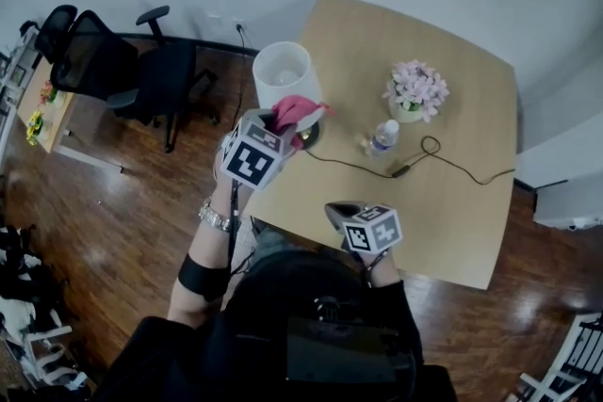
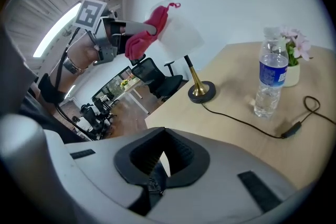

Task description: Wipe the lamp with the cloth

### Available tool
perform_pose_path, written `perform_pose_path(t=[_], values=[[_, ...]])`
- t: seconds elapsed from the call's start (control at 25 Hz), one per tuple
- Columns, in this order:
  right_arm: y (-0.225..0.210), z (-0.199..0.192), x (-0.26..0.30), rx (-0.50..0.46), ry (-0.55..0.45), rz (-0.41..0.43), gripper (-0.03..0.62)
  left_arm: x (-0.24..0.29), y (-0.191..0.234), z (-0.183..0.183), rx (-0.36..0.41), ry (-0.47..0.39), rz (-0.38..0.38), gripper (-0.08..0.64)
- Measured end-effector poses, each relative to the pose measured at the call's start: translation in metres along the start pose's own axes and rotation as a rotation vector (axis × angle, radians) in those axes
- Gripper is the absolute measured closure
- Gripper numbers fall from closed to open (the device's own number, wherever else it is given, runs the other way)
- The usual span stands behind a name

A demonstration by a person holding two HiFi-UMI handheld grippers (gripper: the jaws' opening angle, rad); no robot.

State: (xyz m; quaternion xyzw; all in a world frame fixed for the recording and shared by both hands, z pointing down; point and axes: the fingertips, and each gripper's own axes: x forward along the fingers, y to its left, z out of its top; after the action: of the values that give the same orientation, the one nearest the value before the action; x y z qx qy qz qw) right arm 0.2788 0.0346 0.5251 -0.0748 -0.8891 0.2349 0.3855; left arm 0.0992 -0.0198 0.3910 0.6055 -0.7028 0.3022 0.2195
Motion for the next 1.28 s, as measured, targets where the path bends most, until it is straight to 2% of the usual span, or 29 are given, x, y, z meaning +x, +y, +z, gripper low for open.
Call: perform_pose_path(t=[0.2, 0.32, 0.64, 0.88, 1.0, 1.12, 1.28], values=[[-0.01, 0.002, -0.004, -0.003, 0.008, 0.001, 0.589, 0.032, -0.015, -0.042, -0.062, 0.083, -0.05, 0.45], [-0.017, 0.002, -0.007, 0.003, 0.014, 0.007, 0.588, 0.051, -0.03, -0.055, -0.091, 0.102, -0.097, 0.449], [-0.032, -0.001, -0.007, -0.002, 0.037, 0.0, 0.589, 0.074, -0.04, -0.083, -0.159, 0.149, -0.131, 0.449], [-0.031, 0.0, -0.008, -0.002, 0.045, 0.015, 0.589, 0.088, -0.073, -0.113, -0.202, 0.209, -0.211, 0.45], [-0.031, 0.001, -0.009, 0.001, 0.043, 0.015, 0.588, 0.081, -0.086, -0.107, -0.175, 0.203, -0.227, 0.451], [-0.034, -0.001, -0.01, 0.004, 0.038, 0.009, 0.588, 0.065, -0.085, -0.087, -0.14, 0.159, -0.199, 0.451], [-0.036, -0.001, -0.013, 0.013, 0.027, 0.009, 0.589, 0.022, -0.066, -0.013, -0.119, -0.026, -0.151, 0.451]])
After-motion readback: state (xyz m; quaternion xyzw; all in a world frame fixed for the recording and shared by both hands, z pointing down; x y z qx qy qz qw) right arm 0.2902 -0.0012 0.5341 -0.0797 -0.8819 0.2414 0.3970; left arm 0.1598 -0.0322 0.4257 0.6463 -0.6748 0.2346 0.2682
